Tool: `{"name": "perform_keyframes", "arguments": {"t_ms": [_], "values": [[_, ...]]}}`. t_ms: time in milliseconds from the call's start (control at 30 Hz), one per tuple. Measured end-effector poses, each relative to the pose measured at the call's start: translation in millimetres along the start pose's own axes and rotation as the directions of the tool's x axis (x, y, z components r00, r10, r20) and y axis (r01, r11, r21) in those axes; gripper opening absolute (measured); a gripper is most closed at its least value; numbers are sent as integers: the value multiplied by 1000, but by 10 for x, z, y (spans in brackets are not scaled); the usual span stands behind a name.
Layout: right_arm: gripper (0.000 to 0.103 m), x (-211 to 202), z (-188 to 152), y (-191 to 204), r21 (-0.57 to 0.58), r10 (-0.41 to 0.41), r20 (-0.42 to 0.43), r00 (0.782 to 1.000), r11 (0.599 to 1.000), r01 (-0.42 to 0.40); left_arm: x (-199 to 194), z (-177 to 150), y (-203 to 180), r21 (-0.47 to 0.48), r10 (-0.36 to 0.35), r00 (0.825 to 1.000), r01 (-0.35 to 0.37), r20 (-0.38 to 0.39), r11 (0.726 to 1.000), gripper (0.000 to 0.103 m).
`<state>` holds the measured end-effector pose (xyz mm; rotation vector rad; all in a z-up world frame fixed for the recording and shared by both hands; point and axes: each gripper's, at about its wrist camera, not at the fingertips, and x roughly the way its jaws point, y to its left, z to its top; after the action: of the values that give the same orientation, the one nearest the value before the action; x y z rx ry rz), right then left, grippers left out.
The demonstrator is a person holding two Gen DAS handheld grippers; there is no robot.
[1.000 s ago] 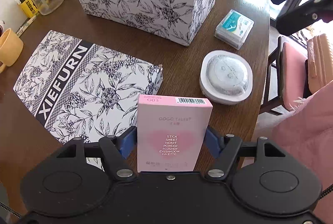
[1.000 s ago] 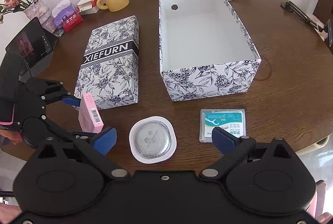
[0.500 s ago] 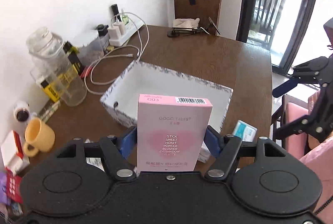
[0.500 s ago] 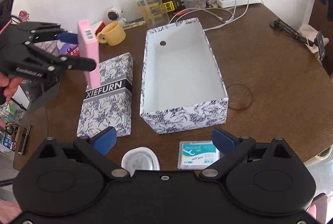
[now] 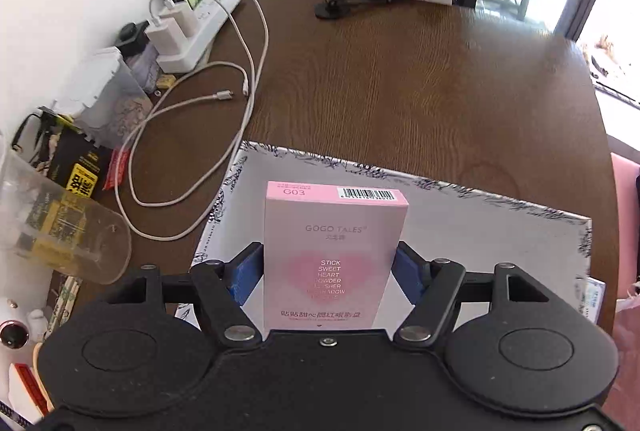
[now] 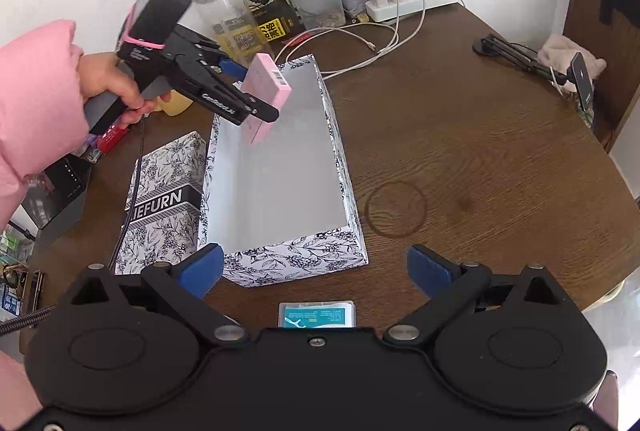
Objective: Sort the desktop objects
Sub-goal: 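Carry the pink palette with the left gripper into the open floral box and release, then lower the right gripper onto the round clear container and close on it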
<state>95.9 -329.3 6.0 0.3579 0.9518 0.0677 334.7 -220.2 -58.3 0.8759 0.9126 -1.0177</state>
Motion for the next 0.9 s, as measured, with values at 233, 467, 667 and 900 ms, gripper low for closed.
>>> {"name": "perform_keyframes", "arguments": {"t_ms": [233, 467, 667, 900], "values": [[100, 201, 88, -84, -5, 6, -47, 999, 1000, -6, 699, -47, 107, 71, -1, 988, 12, -155, 997, 68], [100, 302, 69, -167, 29, -14, -77, 997, 999, 16, 972, -66, 82, 122, 7, 976, 20, -218, 992, 68], [100, 237, -13, -156, 26, -21, -79, 997, 999, 24, 991, -83, 76, 124, 11, 973, 18, -231, 992, 70], [100, 218, -78, -22, -62, 11, -75, 997, 998, -15, 293, -148, 35, 60, 53, 996, -49, -76, 997, 98]]}}
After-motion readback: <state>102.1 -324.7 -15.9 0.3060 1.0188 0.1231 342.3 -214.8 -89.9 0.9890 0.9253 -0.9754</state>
